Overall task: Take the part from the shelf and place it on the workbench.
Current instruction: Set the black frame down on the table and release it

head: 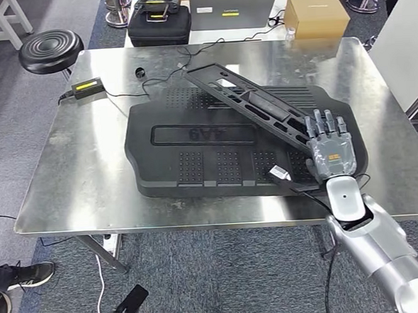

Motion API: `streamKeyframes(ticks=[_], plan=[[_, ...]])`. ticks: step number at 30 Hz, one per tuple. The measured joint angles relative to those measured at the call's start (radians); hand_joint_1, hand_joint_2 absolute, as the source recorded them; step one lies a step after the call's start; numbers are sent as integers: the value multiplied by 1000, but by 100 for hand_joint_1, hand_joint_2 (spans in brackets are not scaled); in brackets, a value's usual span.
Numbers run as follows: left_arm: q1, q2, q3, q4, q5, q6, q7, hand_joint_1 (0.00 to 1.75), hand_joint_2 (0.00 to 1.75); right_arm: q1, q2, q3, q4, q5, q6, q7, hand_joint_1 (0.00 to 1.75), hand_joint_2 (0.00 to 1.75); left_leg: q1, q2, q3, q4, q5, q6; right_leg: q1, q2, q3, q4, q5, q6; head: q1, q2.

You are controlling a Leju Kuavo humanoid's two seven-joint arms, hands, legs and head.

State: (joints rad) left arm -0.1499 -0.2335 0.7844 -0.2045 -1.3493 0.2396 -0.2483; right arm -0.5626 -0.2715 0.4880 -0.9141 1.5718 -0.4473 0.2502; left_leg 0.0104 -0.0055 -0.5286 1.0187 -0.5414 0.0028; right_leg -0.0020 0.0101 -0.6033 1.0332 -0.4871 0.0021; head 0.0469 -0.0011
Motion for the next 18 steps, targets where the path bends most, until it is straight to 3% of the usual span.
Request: streamKeyframes(ticks=[7, 14, 16, 18], plan=[[1, 0, 1, 0, 7, 2, -3, 0, 0, 27, -12, -11, -28, -18, -12, -22, 0, 0, 0, 0, 3, 0, 0, 0, 0, 1, 2, 0, 0, 0, 0, 0], [20, 1, 8, 0, 58, 18, -33, 0, 0, 236, -74, -91, -326, -155, 51, -207, 0, 0, 0, -1, 0, 0, 0, 0, 0, -3, 0, 0, -1, 0, 0, 0], [26, 3, 12, 0, 67, 21, -42, 0, 0, 302, -95, -119, -432, -236, 30, -267, 0, 0, 0, -1, -1, 0, -1, 0, 0, -3, 0, 0, -1, 1, 0, 0], [30, 3, 15, 0, 70, 22, -46, 0, 0, 373, -96, -150, -539, -354, -49, -351, 0, 0, 0, -2, -2, 0, -1, 1, 0, -3, 0, 0, -1, 1, 0, 0]])
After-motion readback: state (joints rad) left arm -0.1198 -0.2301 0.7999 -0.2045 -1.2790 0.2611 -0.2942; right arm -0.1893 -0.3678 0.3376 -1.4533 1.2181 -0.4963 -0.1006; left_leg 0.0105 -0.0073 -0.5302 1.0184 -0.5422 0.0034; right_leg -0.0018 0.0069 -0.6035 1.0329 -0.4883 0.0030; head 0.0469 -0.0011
